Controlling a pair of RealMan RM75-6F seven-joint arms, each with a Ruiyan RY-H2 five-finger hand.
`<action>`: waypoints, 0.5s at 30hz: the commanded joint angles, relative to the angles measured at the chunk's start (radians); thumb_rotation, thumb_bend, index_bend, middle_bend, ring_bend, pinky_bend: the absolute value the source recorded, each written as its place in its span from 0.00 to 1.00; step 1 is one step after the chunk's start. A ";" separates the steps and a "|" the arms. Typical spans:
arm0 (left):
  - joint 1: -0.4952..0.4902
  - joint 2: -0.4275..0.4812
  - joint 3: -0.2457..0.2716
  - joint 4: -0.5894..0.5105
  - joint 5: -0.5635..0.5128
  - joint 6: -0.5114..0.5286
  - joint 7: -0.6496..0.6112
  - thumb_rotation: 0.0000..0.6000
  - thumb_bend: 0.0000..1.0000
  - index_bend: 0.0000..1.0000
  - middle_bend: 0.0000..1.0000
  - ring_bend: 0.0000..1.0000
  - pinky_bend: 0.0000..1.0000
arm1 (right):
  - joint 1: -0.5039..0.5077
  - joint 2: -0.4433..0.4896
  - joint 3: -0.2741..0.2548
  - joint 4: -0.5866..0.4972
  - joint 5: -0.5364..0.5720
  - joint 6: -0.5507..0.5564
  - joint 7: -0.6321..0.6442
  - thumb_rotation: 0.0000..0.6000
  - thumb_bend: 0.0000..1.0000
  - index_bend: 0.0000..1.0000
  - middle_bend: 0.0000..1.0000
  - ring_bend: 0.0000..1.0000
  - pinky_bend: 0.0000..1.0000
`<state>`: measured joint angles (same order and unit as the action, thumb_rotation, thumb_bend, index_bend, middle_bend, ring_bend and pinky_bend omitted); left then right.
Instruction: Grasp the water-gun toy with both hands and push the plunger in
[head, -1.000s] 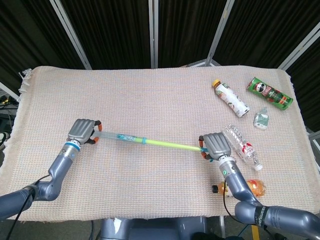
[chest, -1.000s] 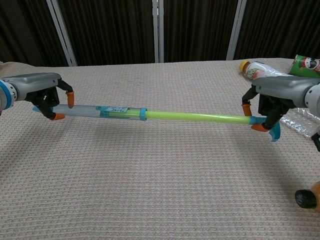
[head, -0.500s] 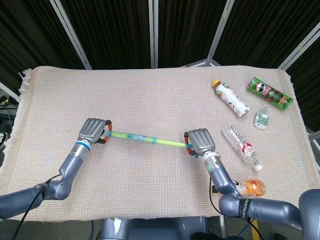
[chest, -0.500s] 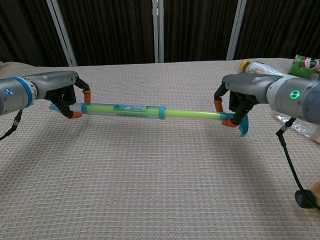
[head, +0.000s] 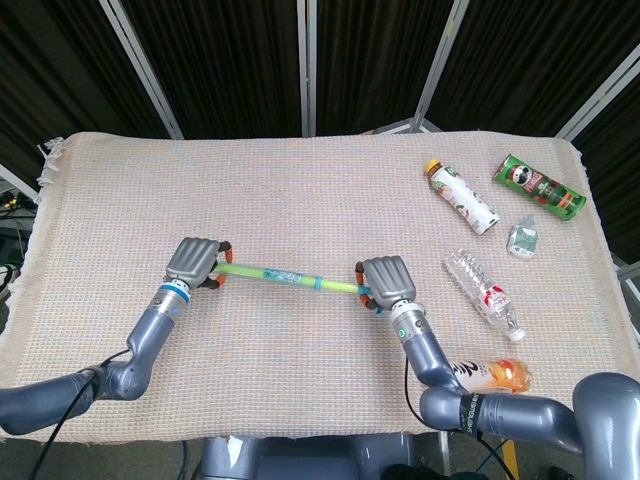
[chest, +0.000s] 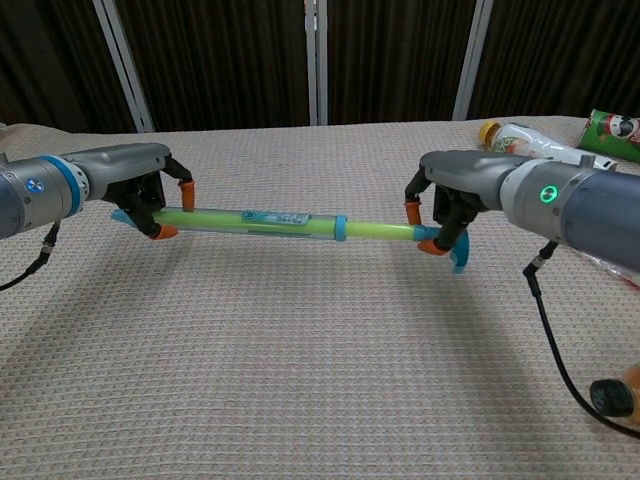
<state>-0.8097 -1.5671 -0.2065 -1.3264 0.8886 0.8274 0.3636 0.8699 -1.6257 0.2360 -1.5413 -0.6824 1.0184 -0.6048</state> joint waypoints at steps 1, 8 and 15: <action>-0.001 -0.002 0.000 -0.001 -0.001 0.001 -0.003 1.00 0.46 0.78 0.92 0.78 0.93 | 0.003 -0.004 0.001 0.005 0.000 0.002 0.000 1.00 0.48 0.66 1.00 1.00 1.00; 0.007 0.016 0.010 -0.002 -0.002 -0.018 -0.038 1.00 0.45 0.20 0.92 0.78 0.93 | -0.013 0.023 -0.013 -0.004 -0.021 0.014 0.012 1.00 0.10 0.21 1.00 1.00 1.00; 0.046 0.067 0.022 -0.031 0.037 0.030 -0.076 1.00 0.45 0.00 0.92 0.78 0.93 | -0.062 0.109 -0.047 -0.072 -0.118 0.056 0.046 1.00 0.00 0.00 1.00 1.00 1.00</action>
<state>-0.7764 -1.5144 -0.1892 -1.3478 0.9101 0.8401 0.2971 0.8274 -1.5446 0.2028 -1.5891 -0.7722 1.0581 -0.5729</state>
